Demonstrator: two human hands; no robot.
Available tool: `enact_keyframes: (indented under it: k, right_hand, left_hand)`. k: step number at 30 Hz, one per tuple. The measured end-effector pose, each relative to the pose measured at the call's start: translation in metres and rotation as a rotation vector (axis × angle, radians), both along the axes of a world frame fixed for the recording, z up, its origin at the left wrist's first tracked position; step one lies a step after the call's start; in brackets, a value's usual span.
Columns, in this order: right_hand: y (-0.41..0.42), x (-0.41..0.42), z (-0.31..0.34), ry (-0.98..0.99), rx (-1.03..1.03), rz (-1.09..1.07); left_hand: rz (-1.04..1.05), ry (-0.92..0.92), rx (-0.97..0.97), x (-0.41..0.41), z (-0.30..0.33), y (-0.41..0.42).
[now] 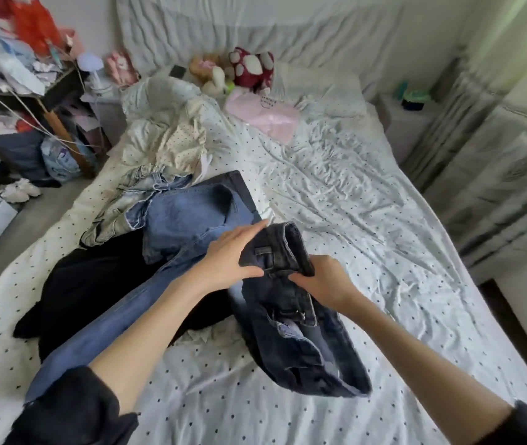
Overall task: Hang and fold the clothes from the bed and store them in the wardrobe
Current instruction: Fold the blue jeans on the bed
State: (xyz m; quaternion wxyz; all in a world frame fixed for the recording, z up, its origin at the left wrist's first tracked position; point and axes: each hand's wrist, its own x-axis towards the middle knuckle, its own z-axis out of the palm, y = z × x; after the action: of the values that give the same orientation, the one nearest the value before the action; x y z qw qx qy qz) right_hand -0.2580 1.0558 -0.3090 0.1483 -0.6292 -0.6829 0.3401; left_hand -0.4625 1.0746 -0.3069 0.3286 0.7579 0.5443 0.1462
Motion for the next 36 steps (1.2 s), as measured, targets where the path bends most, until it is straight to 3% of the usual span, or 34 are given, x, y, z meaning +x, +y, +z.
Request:
enact_keyframes:
  k: [6,10,13,21,27,31,36]
  right_hand:
    - [-0.007,0.022,0.010,-0.003,0.000,0.068]
    - [-0.014,0.053,0.015,0.233,-0.065,0.017]
    - [-0.028,0.076,0.011,0.287,-0.155,0.015]
    - [-0.035,0.132,0.025,0.096,-0.214,-0.004]
    - [-0.047,0.138,-0.003,-0.558,0.024,0.225]
    - [-0.047,0.122,-0.034,-0.628,0.236,0.152]
    - [-0.042,0.111,-0.036,-0.517,0.365,0.131]
  left_hand:
    - [0.123,-0.053,0.096,0.019,0.010,0.011]
    - [0.131,-0.080,0.237,0.034,0.034,0.025]
    - [0.164,-0.145,0.311,0.047,0.059,0.042]
    - [0.376,-0.273,0.314,0.052,0.086,0.075]
    - [0.411,-0.362,0.297,0.051,0.108,0.084]
    - [0.412,-0.399,0.274,0.045,0.113,0.085]
    - [0.475,-0.463,0.245,0.027,0.106,0.080]
